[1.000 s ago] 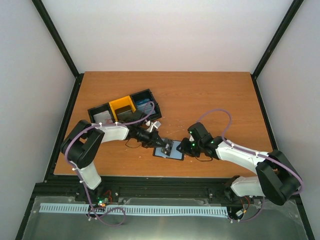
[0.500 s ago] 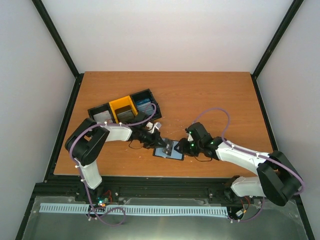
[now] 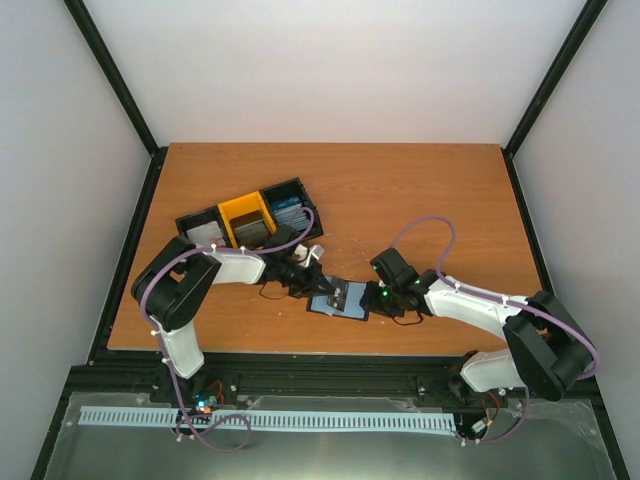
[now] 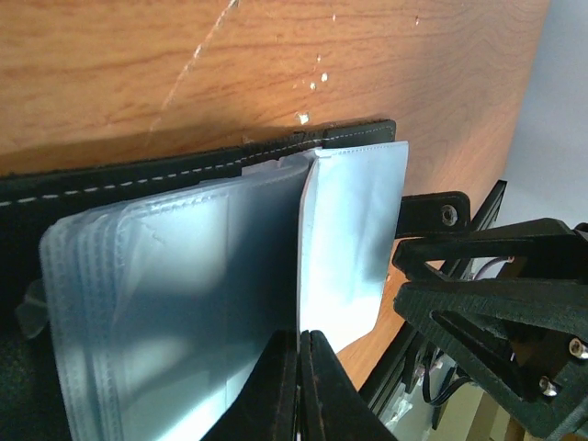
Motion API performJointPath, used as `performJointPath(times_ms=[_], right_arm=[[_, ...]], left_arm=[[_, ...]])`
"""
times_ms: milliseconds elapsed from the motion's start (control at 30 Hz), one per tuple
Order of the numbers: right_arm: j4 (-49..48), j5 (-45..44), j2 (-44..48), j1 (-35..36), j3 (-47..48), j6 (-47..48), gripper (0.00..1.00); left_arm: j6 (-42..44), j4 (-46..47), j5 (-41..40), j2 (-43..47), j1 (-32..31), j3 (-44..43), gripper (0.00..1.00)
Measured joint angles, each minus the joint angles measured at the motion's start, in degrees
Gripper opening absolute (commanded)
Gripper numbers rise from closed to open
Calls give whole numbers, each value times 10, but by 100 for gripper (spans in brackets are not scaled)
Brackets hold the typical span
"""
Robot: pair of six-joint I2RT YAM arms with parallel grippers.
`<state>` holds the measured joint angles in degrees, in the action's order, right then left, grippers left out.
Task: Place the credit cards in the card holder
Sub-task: Insert the credit card into the card holder.
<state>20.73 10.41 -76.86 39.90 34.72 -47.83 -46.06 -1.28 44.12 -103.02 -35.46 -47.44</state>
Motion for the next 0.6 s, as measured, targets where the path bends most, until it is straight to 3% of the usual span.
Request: performJointPath(times_ms=[600], right_arm=[[-15, -1, -38, 0, 2, -4, 25]], left_arm=[[-17, 65, 28, -3, -6, 21, 1]])
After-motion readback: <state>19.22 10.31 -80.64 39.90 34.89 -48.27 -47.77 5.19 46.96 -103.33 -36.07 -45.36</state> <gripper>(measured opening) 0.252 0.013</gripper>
